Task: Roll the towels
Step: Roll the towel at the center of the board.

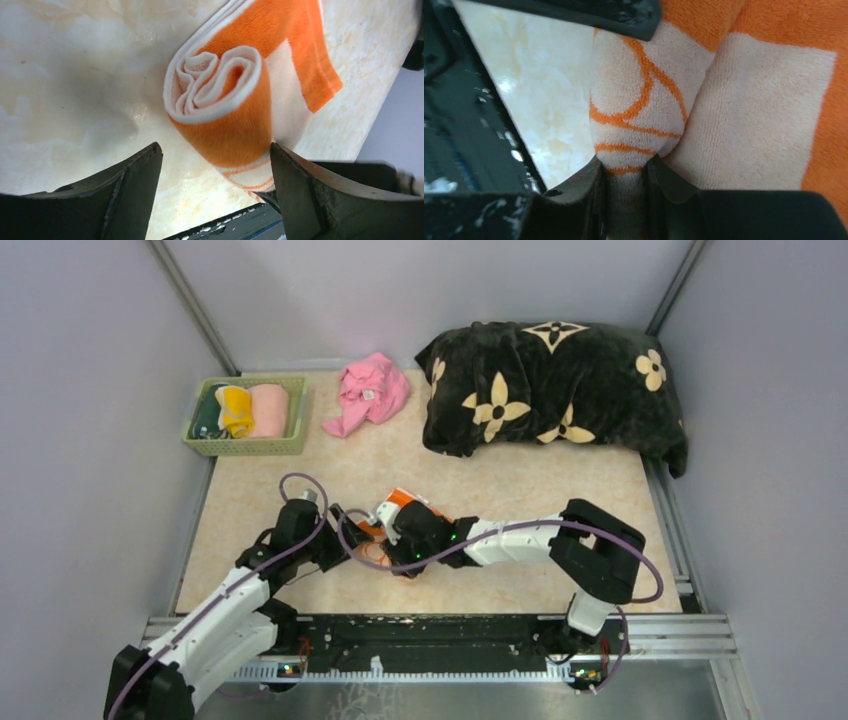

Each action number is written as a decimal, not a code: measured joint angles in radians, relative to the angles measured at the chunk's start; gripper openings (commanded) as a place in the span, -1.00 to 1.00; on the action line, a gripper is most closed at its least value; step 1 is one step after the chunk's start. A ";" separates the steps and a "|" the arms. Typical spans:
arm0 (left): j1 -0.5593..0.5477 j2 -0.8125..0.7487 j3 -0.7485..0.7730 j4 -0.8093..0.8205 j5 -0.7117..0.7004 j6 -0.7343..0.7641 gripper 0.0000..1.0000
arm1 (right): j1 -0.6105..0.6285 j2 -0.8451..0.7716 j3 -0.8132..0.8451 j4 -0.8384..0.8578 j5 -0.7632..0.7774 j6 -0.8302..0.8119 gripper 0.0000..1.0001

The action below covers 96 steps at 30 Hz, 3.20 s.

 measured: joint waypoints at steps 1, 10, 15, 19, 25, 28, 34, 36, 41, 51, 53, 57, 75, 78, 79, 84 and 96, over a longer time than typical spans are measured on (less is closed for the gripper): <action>0.000 -0.021 0.006 -0.020 -0.007 0.005 0.69 | -0.030 -0.002 -0.007 0.014 -0.073 0.021 -0.70; 0.000 -0.113 0.025 -0.114 -0.019 0.012 0.66 | -0.240 0.089 -0.094 0.281 -0.649 0.330 -0.70; 0.000 -0.039 0.024 -0.074 -0.003 0.013 0.55 | -0.326 0.172 -0.140 0.456 -0.820 0.507 -0.67; 0.000 0.066 0.024 -0.009 0.017 0.014 0.42 | -0.347 0.197 -0.144 0.494 -0.855 0.566 -0.58; 0.000 0.188 0.024 0.094 0.049 0.026 0.38 | -0.351 0.162 -0.149 0.423 -0.807 0.549 -0.16; 0.001 0.210 0.024 0.123 0.060 0.027 0.37 | -0.345 0.056 -0.149 0.291 -0.710 0.475 -0.04; 0.001 0.212 0.016 0.137 0.061 0.028 0.38 | -0.268 -0.213 -0.097 -0.014 -0.385 0.280 0.08; 0.001 0.212 0.014 0.139 0.061 0.027 0.38 | -0.212 -0.254 -0.055 -0.076 -0.279 0.227 0.11; 0.001 0.211 0.013 0.140 0.060 0.026 0.40 | -0.026 -0.273 0.015 -0.156 -0.027 0.115 0.15; 0.001 0.208 0.007 0.146 0.060 0.019 0.44 | 0.187 -0.092 0.081 -0.196 0.291 -0.003 0.22; 0.001 0.208 0.005 0.148 0.060 0.019 0.48 | 0.190 -0.038 0.088 -0.195 0.325 -0.015 0.22; 0.001 0.205 0.002 0.155 0.058 0.014 0.55 | 0.196 0.049 0.123 -0.198 0.410 -0.038 0.22; 0.004 0.028 0.022 0.007 -0.028 0.013 0.76 | -0.029 0.041 0.106 -0.113 0.027 -0.039 -0.90; 0.004 -0.025 0.040 -0.053 -0.032 0.013 0.76 | -0.109 0.044 0.102 -0.087 -0.166 0.020 -0.92; 0.004 -0.039 0.042 -0.067 -0.032 0.013 0.76 | -0.126 0.046 0.097 -0.077 -0.213 0.039 -0.92; 0.004 -0.090 0.040 -0.116 -0.020 0.012 0.74 | -0.223 0.095 0.068 0.009 -0.521 0.190 -0.92; 0.004 0.050 -0.011 -0.003 -0.019 -0.016 0.50 | -0.312 0.195 0.071 0.072 -0.792 0.344 -0.34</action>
